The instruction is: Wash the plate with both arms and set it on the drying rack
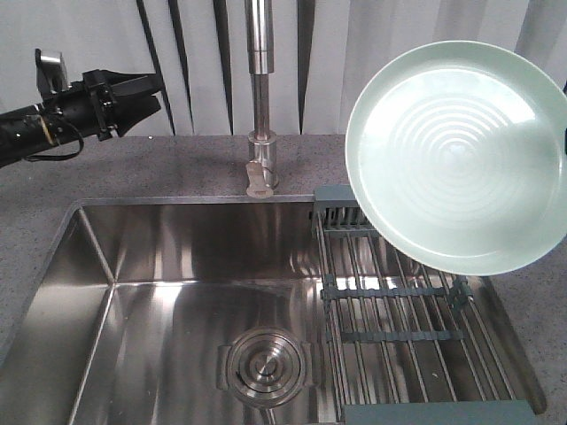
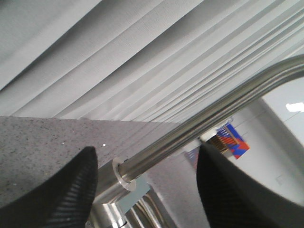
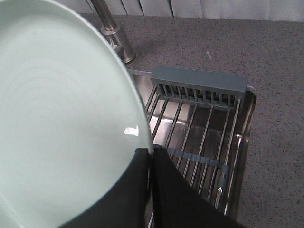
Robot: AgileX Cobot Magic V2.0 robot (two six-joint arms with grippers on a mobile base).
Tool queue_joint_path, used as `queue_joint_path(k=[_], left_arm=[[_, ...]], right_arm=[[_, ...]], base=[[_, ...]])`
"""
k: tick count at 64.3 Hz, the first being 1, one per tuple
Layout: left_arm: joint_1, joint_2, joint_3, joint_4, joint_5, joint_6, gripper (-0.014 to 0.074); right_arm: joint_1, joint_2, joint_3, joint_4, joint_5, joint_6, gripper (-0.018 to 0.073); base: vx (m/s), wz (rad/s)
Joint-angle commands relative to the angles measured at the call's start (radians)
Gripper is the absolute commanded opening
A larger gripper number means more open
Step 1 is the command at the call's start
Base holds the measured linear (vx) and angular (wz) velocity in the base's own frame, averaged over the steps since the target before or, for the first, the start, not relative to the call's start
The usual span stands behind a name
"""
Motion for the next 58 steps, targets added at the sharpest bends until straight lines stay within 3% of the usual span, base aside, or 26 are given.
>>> queue_joint_path(k=[1,15,39,49,58], left_arm=[[0.025,-0.129,-0.027,0.042,-0.204,-0.007,0.0382],[0.072,-0.290,-0.026,0.448,-0.202,-0.007,0.0253],[0.234,-0.599,0.294,0.444,-0.203,-0.007,-0.0009],[0.295,-0.718,0.481,0.444,-0.203,-0.007,-0.0007],[0.299,-0.819,0.603,0.444,-0.203,-0.007,-0.0007]], right_arm=[[-0.006,-0.016,-0.023,0.055,-0.042,-0.005,-0.0006],[-0.006,-0.016,-0.023,0.055,-0.002,-0.005,-0.0006],[-0.006,-0.013,-0.022,0.013,0.060,0.000,-0.0006],[-0.006,-0.013,-0.022,-0.054,0.060,0.038,-0.0006],[-0.006,-0.013,-0.022,-0.062,0.060,0.053,-0.0006]], base=[[0.00,0.00],[0.00,0.00],[0.00,0.00],[0.00,0.00],[0.00,0.00]])
